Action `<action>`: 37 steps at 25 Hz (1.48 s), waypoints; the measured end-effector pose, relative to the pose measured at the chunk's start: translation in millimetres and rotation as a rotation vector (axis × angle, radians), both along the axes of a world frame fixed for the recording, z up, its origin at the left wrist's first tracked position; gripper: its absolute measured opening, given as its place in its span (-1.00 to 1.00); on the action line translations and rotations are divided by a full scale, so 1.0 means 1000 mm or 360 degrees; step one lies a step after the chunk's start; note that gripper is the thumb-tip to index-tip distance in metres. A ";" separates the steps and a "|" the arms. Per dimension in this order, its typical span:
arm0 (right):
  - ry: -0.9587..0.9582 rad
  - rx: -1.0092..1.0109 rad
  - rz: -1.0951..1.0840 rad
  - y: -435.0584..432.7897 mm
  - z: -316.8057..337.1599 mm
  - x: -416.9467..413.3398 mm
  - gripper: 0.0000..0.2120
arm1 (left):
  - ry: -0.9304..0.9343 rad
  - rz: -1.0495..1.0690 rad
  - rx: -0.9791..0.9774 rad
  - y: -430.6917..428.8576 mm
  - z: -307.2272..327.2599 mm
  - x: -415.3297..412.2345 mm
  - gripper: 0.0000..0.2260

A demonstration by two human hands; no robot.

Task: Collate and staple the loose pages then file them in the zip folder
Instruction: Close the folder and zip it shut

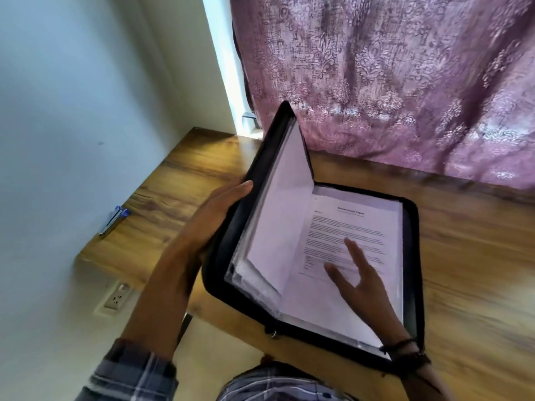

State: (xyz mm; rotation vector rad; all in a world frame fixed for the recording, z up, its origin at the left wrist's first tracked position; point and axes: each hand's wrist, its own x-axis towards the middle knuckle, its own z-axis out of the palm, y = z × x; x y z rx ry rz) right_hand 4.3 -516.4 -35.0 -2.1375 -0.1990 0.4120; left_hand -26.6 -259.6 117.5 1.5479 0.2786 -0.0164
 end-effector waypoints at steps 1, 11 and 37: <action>0.0087 0.0236 0.0053 0.003 0.021 -0.014 -0.33 | 0.0027 -0.0013 -0.0078 -0.016 0.001 -0.001 -0.69; 0.1059 0.1917 -0.0122 -0.025 0.054 -0.081 0.05 | 0.0390 -0.0097 0.0552 -0.139 -0.114 -0.024 -0.27; -0.0802 -0.0662 0.0416 -0.040 -0.055 -0.086 -0.44 | 0.0589 -0.0227 0.0750 -0.088 -0.155 -0.097 -0.63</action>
